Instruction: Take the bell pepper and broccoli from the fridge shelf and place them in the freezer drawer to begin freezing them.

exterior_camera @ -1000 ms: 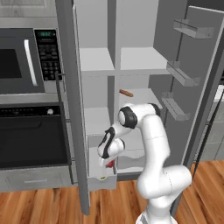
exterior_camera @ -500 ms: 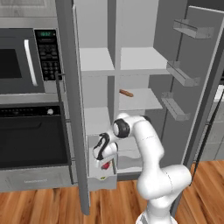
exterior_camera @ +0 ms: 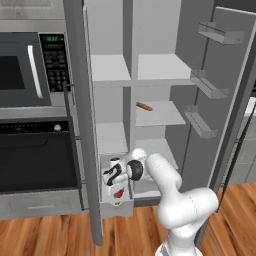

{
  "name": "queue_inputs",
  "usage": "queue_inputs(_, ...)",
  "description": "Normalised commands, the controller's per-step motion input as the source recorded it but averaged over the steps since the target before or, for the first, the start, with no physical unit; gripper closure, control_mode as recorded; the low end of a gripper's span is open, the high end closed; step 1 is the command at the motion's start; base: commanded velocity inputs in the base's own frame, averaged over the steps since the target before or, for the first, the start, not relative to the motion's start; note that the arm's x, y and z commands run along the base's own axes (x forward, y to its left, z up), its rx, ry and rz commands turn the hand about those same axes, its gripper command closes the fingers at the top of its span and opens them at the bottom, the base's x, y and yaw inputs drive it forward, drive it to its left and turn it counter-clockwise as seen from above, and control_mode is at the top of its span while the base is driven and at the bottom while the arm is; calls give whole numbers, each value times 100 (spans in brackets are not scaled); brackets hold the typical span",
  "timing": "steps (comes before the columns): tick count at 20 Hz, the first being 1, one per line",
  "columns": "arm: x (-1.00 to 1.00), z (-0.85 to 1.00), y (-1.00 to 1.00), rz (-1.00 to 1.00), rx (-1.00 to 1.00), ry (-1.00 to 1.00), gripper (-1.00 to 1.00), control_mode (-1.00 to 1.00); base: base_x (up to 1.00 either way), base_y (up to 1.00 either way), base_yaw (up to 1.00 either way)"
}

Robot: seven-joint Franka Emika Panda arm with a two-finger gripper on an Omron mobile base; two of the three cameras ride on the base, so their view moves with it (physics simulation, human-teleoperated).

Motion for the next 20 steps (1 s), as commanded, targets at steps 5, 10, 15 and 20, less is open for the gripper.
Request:
queue_inputs(5,3,-68,16,2,0,6,100,-100,0,0,0)
queue_inputs(10,0,-65,17,2,0,9,-100,-100,0,0,0)
queue_inputs(15,0,-32,5,1,0,2,-100,-100,0,0,0)
queue_inputs(20,4,24,-3,0,0,0,-100,-100,0,0,0)
